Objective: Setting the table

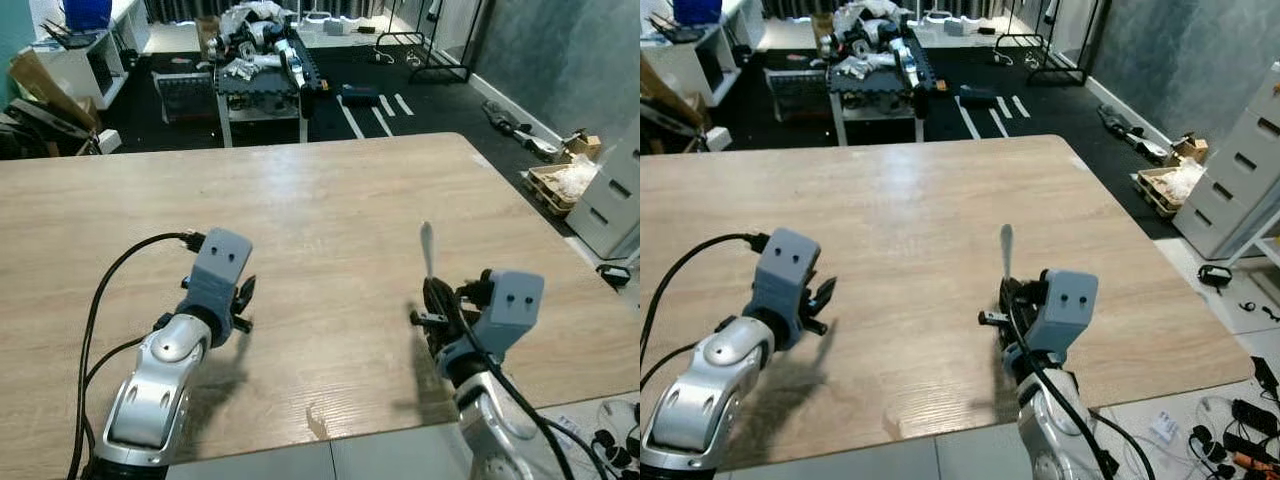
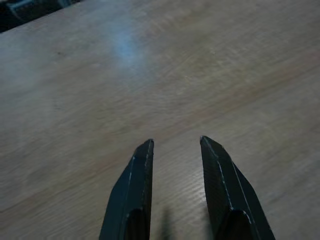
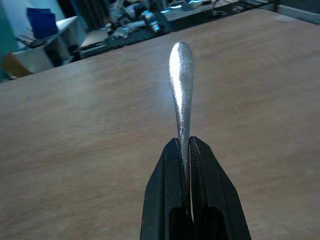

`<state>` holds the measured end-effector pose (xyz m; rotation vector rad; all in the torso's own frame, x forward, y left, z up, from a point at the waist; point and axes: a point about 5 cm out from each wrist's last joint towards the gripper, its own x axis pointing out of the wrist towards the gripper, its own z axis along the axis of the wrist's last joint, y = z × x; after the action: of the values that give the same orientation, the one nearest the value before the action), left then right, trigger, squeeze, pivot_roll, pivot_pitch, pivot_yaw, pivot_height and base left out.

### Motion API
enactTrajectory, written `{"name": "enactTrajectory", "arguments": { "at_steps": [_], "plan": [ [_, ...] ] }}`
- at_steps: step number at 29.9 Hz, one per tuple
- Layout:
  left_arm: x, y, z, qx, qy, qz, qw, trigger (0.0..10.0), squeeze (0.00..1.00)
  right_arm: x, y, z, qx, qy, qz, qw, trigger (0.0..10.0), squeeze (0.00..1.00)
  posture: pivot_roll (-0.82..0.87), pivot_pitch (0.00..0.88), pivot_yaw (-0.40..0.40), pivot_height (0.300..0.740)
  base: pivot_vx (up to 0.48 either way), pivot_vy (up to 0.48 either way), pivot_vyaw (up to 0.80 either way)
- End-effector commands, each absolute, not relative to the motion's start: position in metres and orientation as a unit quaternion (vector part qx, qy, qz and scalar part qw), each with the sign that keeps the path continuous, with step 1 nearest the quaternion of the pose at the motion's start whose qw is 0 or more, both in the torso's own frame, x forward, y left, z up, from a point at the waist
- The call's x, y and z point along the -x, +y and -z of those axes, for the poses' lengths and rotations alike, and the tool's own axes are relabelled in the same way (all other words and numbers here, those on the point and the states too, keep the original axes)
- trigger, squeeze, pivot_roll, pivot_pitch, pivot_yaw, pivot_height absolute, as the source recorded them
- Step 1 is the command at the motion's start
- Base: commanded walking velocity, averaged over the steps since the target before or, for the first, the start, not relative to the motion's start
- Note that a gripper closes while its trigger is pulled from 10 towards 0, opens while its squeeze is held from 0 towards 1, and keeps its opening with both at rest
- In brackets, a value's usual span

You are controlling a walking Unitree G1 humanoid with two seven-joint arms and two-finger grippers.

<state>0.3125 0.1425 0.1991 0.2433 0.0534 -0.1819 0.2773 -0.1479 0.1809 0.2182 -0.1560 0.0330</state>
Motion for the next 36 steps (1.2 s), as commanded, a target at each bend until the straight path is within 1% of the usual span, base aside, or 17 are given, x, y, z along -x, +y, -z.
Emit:
{"name": "enactTrajectory", "arguments": {
  "at_steps": [1,5,6,9,12,14,18,23,29,36],
  "plan": [
    [-0.307,0.136,-0.196,-0.131,0.011,0.112,0.985,10.0,0.0,-0.277,-0.151,-0.174,-0.105,-0.072,0.001,0.992,10.0,0.0,0.02,0.049,0.087,0.74,0.0,0.0,0.0],
    [-0.303,0.13,-0.191,-0.143,0.007,0.13,0.981,10.0,0.0,-0.277,-0.153,-0.169,-0.097,-0.066,0.002,0.993,10.0,0.0,0.01,0.033,0.084,0.74,0.0,0.0,0.0],
    [-0.301,0.127,-0.189,-0.127,0.011,0.143,0.981,10.0,0.0,-0.277,-0.154,-0.168,-0.094,-0.063,0.001,0.994,10.0,0.0,0.0,0.022,0.076,0.74,0.0,0.0,0.0],
    [-0.301,0.125,-0.189,-0.109,0.006,0.153,0.982,10.0,0.0,-0.277,-0.155,-0.165,-0.092,-0.061,0.002,0.994,10.0,0.0,0.0,0.025,0.06,0.74,0.0,0.0,0.0],
    [-0.303,0.13,-0.191,-0.103,0.0,0.138,0.985,10.0,0.0,-0.277,-0.155,-0.161,-0.093,-0.057,0.002,0.994,10.0,0.0,0.02,0.028,0.052,0.74,0.0,0.0,0.0],
    [-0.306,0.139,-0.19,-0.111,-0.001,0.115,0.987,10.0,0.0,-0.279,-0.153,-0.157,-0.092,-0.052,-0.001,0.994,10.0,0.0,0.03,0.033,0.05,0.74,0.0,0.0,0.0],
    [-0.308,0.146,-0.187,-0.109,0.005,0.1,0.989,10.0,0.0,-0.282,-0.152,-0.157,-0.089,-0.054,-0.004,0.995,10.0,0.0,0.02,0.039,0.052,0.74,0.0,0.0,0.0],
    [-0.313,0.149,-0.185,-0.113,0.0,0.092,0.989,10.0,0.0,-0.283,-0.155,-0.157,-0.086,-0.056,0.008,0.995,10.0,0.0,0.01,0.023,0.042,0.74,0.0,0.0,0.0],
    [-0.317,0.15,-0.189,-0.112,-0.01,0.079,0.99,10.0,0.0,-0.283,-0.158,-0.157,-0.08,-0.054,0.004,0.995,10.0,0.0,0.01,0.037,0.03,0.74,0.0,0.0,0.0],
    [-0.318,0.153,-0.19,-0.114,-0.015,0.076,0.99,10.0,0.0,-0.285,-0.161,-0.156,-0.079,-0.056,0.013,0.995,10.0,0.0,0.01,0.039,0.036,0.74,0.0,0.0,0.0]
  ]
}}
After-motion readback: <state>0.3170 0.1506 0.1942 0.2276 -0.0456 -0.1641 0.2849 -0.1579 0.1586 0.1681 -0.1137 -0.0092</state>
